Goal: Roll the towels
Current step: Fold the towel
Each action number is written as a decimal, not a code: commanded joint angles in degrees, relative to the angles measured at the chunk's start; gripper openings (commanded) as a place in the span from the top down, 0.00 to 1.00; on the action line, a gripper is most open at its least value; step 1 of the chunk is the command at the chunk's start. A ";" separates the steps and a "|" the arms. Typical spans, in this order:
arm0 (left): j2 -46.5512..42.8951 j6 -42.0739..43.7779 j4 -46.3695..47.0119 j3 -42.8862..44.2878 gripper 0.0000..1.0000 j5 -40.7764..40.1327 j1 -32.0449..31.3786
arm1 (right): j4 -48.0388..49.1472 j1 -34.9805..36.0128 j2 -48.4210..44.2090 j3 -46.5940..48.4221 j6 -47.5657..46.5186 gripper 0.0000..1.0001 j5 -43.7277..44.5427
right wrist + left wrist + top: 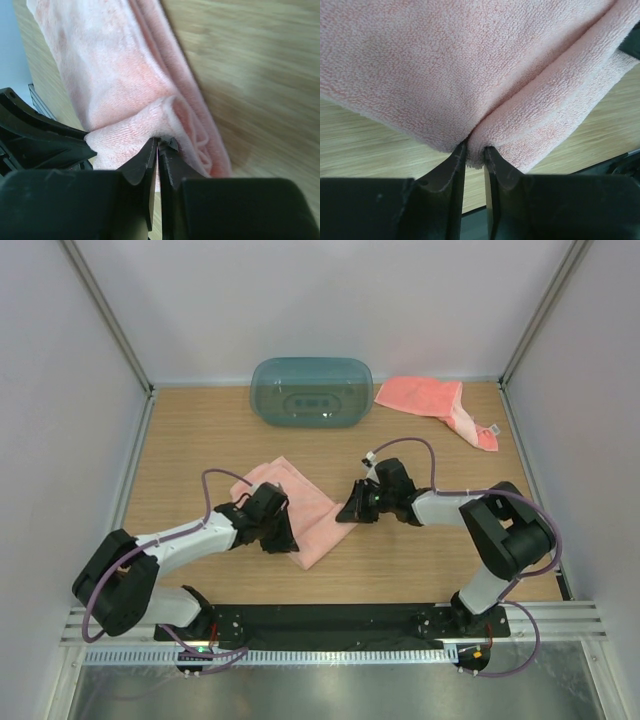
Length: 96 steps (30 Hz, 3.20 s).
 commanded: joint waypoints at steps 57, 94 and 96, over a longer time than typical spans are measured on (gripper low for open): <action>3.27 9.35 -4.79 1.79 0.33 -27.47 -28.26 | -22.49 4.90 -7.37 12.11 -3.86 0.35 9.14; 9.78 -2.67 6.17 13.05 0.95 4.16 -22.47 | -33.30 -5.65 -35.84 -0.37 -3.69 0.11 7.38; 7.94 -4.96 9.79 9.55 0.96 8.73 -20.89 | -35.14 -5.65 -36.99 0.59 -3.95 0.11 7.38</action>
